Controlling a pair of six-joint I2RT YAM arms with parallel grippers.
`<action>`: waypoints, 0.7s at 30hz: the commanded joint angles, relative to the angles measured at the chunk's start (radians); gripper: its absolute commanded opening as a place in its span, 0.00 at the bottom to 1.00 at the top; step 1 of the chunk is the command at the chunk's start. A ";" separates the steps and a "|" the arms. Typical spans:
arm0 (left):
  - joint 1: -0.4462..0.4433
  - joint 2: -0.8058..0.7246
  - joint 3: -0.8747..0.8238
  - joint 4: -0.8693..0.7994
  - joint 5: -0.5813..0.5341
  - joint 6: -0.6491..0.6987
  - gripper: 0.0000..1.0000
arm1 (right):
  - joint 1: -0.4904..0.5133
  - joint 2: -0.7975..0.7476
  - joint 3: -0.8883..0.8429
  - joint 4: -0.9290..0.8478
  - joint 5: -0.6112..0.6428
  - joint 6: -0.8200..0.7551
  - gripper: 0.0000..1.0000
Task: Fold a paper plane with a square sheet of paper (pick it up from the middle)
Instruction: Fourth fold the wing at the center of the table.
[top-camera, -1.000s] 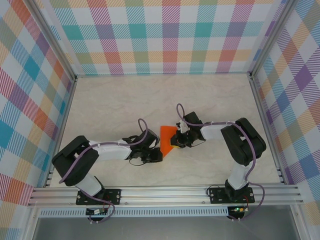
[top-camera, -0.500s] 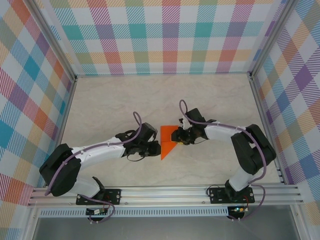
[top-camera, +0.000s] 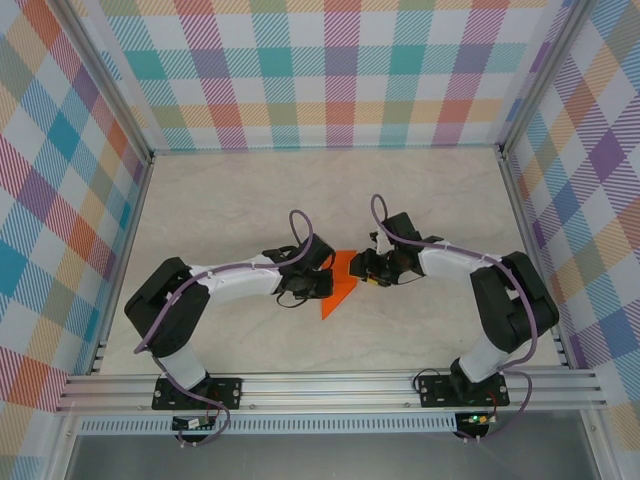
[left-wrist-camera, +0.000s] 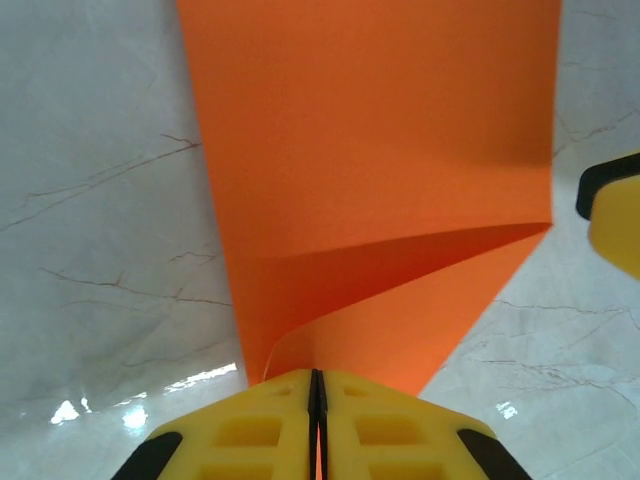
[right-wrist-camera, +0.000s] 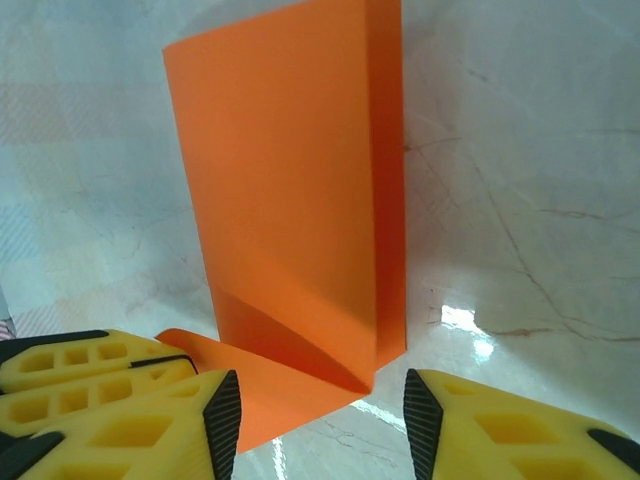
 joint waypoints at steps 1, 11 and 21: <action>0.013 0.014 0.030 -0.028 -0.043 0.018 0.11 | 0.000 0.039 0.005 0.022 -0.059 -0.028 0.51; 0.013 0.031 0.032 -0.039 -0.053 0.020 0.10 | 0.001 0.074 0.003 0.115 -0.217 -0.060 0.49; 0.013 0.028 0.030 -0.021 -0.052 0.020 0.11 | 0.016 0.103 0.038 0.057 -0.273 -0.185 0.38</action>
